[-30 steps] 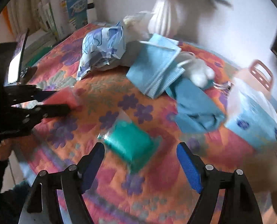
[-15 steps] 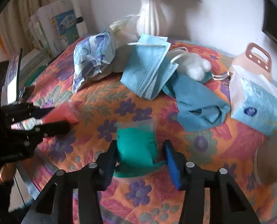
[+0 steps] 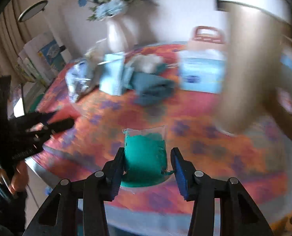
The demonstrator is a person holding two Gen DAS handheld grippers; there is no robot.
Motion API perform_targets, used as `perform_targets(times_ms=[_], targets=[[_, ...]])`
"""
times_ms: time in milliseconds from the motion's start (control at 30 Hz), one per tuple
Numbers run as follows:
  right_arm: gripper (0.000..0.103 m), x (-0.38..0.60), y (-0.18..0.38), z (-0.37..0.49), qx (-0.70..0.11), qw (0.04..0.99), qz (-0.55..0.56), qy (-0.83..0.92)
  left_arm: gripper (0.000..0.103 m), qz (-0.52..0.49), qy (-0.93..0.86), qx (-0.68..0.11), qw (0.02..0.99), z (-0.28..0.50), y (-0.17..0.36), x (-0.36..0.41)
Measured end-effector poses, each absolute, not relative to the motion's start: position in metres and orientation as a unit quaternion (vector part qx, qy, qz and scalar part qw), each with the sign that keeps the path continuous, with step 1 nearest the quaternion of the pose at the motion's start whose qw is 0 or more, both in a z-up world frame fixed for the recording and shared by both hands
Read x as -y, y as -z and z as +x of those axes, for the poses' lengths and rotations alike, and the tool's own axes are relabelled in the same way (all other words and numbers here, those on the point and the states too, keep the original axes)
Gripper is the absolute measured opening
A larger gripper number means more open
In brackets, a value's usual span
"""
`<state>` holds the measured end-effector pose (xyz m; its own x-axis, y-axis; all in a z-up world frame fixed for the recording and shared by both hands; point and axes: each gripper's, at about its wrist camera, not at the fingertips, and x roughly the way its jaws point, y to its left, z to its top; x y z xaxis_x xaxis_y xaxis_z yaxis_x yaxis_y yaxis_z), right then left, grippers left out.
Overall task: Organize soft objects
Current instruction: 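Carry both pouches onto the round tray and open both tools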
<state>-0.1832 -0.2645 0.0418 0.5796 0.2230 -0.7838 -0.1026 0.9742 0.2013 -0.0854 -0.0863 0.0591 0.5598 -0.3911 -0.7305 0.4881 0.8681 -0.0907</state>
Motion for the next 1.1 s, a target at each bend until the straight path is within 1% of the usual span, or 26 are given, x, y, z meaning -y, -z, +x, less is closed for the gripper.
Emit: perform_targets(times_ms=[167, 333, 567, 767, 933, 1067, 1100], targets=[[0.046, 0.329, -0.054, -0.223, -0.45, 0.889, 0.074, -0.028, 0.036, 0.084, 0.307, -0.378, 0.869, -0.099, -0.077, 0.143], [0.046, 0.392, -0.072, -0.253, -0.422, 0.9, 0.097, 0.042, 0.036, 0.093, 0.377, -0.362, 0.848, -0.111, -0.093, 0.212], [0.046, 0.447, -0.091, -0.265, -0.386, 0.907, 0.143, 0.09, 0.036, 0.095, 0.443, -0.339, 0.825, -0.115, -0.118, 0.312], [0.046, 0.492, -0.115, -0.25, -0.35, 0.913, 0.175, 0.114, 0.036, 0.067, 0.441, -0.321, 0.835, -0.103, -0.137, 0.358], [0.046, 0.532, -0.119, -0.225, -0.329, 0.908, 0.235, 0.112, 0.036, 0.034, 0.421, -0.358, 0.833, -0.079, -0.135, 0.396], [0.046, 0.567, -0.113, -0.202, -0.333, 0.894, 0.285, 0.092, 0.037, 0.087, 0.376, -0.32, 0.865, -0.085, -0.133, 0.423], [0.048, 0.573, -0.111, -0.196, -0.338, 0.891, 0.289, 0.096, 0.038, 0.098, 0.366, -0.313, 0.871, -0.085, -0.132, 0.429]])
